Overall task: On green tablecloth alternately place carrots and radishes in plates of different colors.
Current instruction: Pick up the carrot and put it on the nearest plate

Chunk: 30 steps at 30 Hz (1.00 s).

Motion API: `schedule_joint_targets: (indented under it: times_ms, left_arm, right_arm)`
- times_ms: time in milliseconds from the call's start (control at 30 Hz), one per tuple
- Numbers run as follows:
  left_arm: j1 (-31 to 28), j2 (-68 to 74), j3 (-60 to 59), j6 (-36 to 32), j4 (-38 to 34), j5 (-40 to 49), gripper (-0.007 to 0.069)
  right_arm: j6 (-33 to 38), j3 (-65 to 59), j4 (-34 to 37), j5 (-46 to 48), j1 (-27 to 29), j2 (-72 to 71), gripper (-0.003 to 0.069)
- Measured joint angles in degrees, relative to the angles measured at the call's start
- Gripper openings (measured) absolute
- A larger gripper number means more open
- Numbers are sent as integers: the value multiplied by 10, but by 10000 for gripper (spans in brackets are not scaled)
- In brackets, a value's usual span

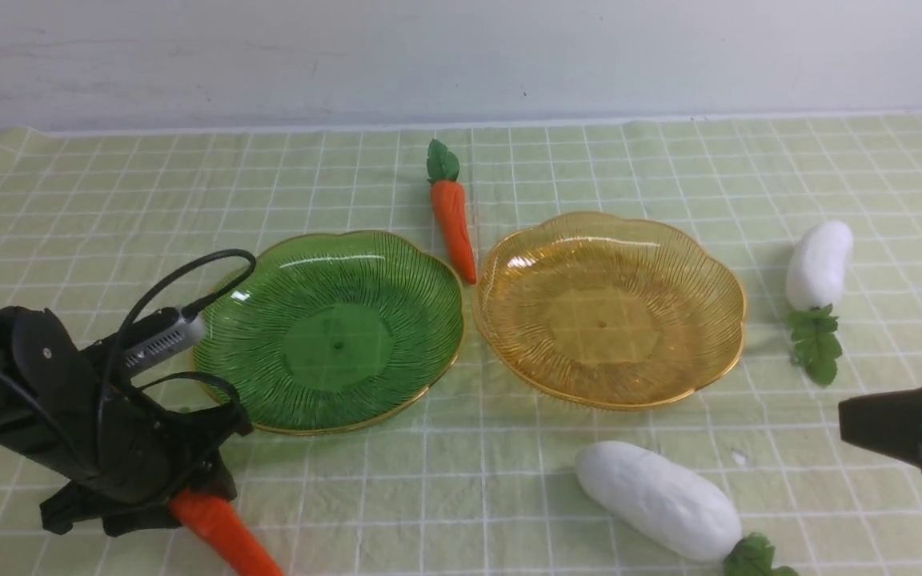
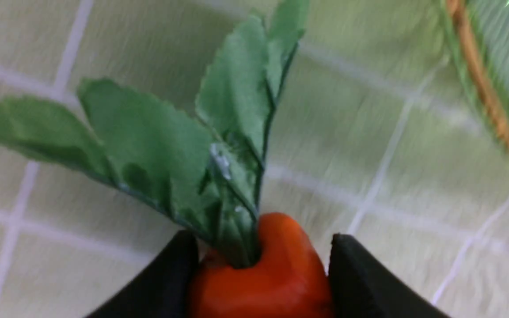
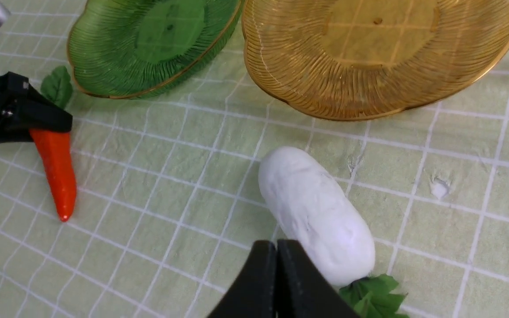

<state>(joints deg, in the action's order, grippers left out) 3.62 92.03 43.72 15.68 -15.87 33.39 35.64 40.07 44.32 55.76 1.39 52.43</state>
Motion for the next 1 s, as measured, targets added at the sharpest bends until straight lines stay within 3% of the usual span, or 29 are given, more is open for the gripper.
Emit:
schedule_joint_targets:
  times_ms: [167,267,467,500,633,700,767,867,900,1000]
  left_arm:
    - [0,-67,48,-11,28,82,340]
    - [0,-100,88,-36,15,97,340]
    - [0,-96,211,-71,-28,102,340]
    - [0,-73,246,-74,-32,102,340]
    - [0,11,311,-76,-33,98,340]
    - [0,52,331,-81,-32,90,340]
    - [0,72,340,-87,-33,87,340]
    - [0,117,360,-94,-34,83,340]
    - [0,144,374,-96,-35,83,353]
    - [1,185,397,-98,-35,80,440]
  right_arm:
    - [-1,56,-64,57,0,26,-13]
    - [20,78,-69,57,-4,44,-1]
    - [46,87,-77,20,-83,120,85]
    - [44,87,-100,-12,-124,155,134]
    - [4,87,-166,-74,-188,233,304]
    - [-8,87,-189,-86,-204,264,405]
    - [-10,87,-199,-90,-210,280,445]
    - [-19,88,-218,-97,-219,317,568]
    - [-22,88,-225,-105,-223,341,628]
    - [-22,89,-230,-131,-235,372,680]
